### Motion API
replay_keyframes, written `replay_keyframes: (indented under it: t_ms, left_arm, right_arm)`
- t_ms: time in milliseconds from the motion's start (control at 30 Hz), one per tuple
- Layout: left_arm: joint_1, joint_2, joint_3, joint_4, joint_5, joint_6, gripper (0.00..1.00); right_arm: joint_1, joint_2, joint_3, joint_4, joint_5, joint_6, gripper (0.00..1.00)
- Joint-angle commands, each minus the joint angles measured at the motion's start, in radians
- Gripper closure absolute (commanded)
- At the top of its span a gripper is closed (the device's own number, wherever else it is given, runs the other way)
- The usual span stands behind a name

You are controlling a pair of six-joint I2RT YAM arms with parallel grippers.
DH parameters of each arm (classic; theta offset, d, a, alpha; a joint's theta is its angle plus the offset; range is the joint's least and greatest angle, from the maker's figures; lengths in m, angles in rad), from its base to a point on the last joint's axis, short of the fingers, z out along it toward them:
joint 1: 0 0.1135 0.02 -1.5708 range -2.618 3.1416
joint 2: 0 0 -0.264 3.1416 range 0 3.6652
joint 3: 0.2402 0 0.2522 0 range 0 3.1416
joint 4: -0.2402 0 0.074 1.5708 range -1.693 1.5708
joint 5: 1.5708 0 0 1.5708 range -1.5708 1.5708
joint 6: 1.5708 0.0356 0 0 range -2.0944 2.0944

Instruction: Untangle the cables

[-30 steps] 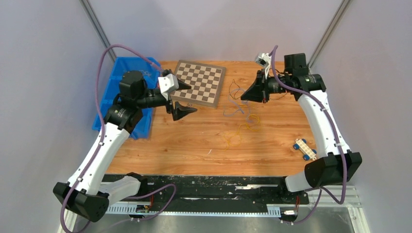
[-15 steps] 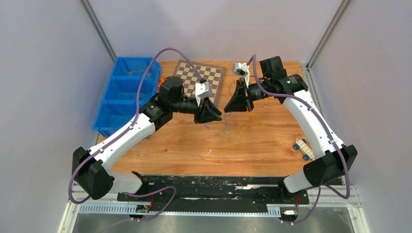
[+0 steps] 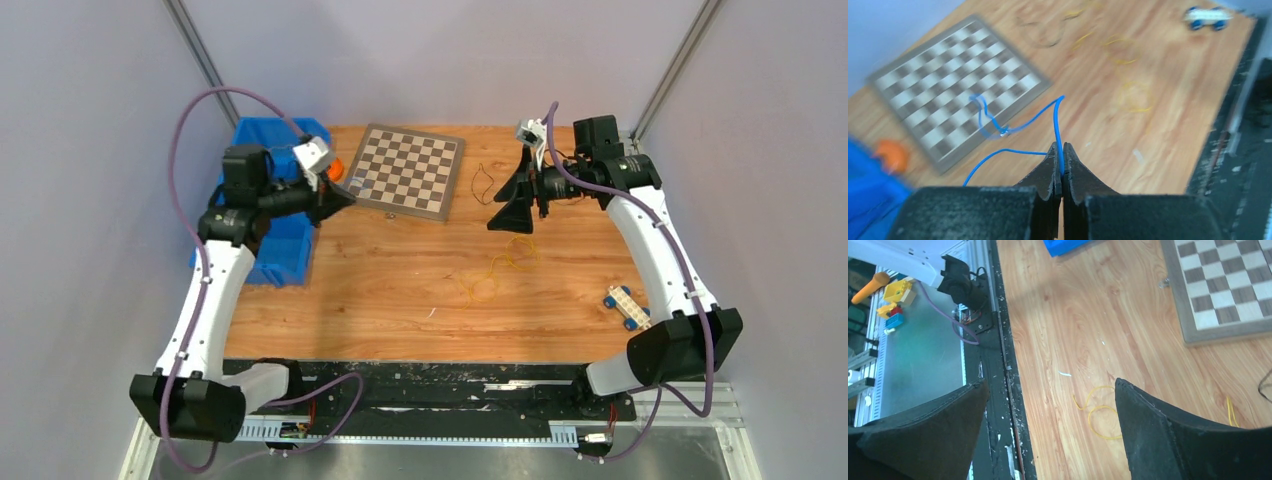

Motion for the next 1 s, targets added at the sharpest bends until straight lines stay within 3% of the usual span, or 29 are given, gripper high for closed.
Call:
replay_keyframes:
  t_ms: [0,167,367,467,600,700,967]
  left_arm:
    - [0.274,0.048,0.174,-0.494,0.064,0.489,1.00]
    - [0.548,0.190,0.352,-0.746,0.050,0.782,1.00]
    - [0.695,0.347,0.450,-0.932,-0.019,1.001,1.00]
    - [0.715,0.387,0.438,-0.913,-0.064,1.024,1.00]
    - [0.716,0.401,0.316,-0.753,-0.121,0.991,1.00]
    - [0.714,0.406,0.207,-0.610,-0.177,0.961,0.89]
    - [0.727,0.437,0.156,-0.598,-0.335,1.014,0.80]
  right_arm:
    - [-0.021,-0.051,-0.025,0.048,0.009,0.015,0.05]
    - [-0.025,-0.051,-0.047,0.060,0.024,0.032,0.05]
    - [-0.026,-0.044,-0.061,0.070,0.045,0.042,0.04]
    - [-0.026,-0.036,-0.069,0.074,0.049,0.044,0.04]
    - [-0.026,-0.023,-0.068,0.073,0.056,0.045,0.04]
    - [-0.027,-0.019,-0.072,0.072,0.076,0.043,0.04]
    - [-0.032,-0.014,-0.105,0.072,0.133,0.028,0.04]
